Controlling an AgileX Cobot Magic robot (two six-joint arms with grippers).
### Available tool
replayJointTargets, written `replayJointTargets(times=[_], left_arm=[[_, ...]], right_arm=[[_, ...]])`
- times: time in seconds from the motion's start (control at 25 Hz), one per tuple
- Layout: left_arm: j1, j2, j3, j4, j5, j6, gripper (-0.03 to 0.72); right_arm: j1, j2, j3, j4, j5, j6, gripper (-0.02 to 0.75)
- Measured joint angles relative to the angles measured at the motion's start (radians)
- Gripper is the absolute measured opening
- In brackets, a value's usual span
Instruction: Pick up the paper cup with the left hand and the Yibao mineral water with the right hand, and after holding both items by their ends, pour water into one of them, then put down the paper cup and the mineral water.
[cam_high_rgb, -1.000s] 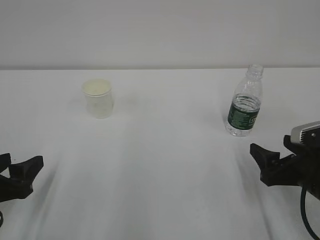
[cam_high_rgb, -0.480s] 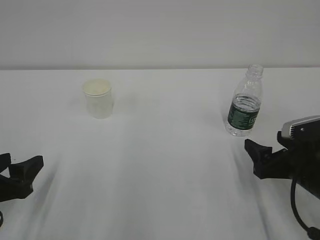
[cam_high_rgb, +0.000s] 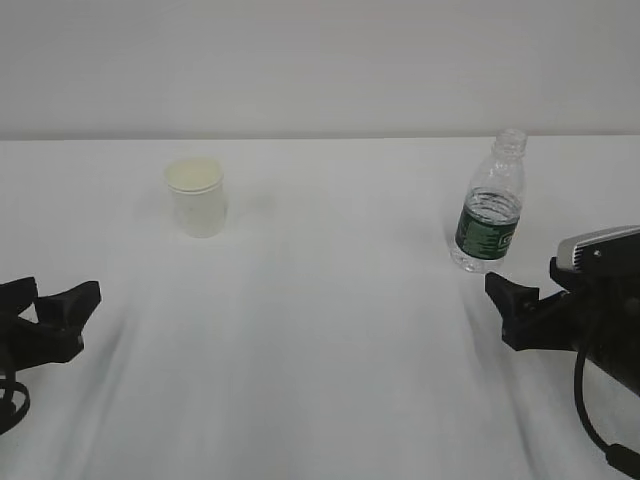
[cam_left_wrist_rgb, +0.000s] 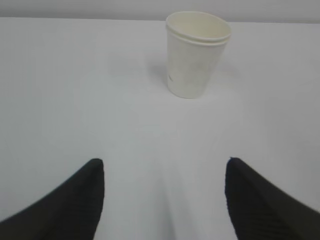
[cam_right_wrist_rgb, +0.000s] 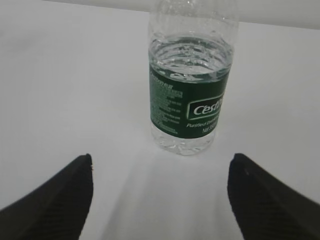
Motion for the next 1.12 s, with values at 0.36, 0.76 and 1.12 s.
replayJointTargets(times=[0.36, 0.76, 1.12], left_arm=[[0.0, 0.083, -0.055, 0.043, 0.0, 0.0, 0.538], [0.0, 0.094, -0.109, 0.142, 0.0, 0.002, 0.538], [0.0, 0.094, -0.117, 0.146, 0.0, 0.002, 0.538]], right_arm=[[0.0, 0.0, -0.005, 0.004, 0.0, 0.0, 0.631], [0.0, 0.0, -0.018, 0.004, 0.0, 0.0, 0.627], [0.0, 0.019, -0.026, 0.004, 0.0, 0.0, 0.626]])
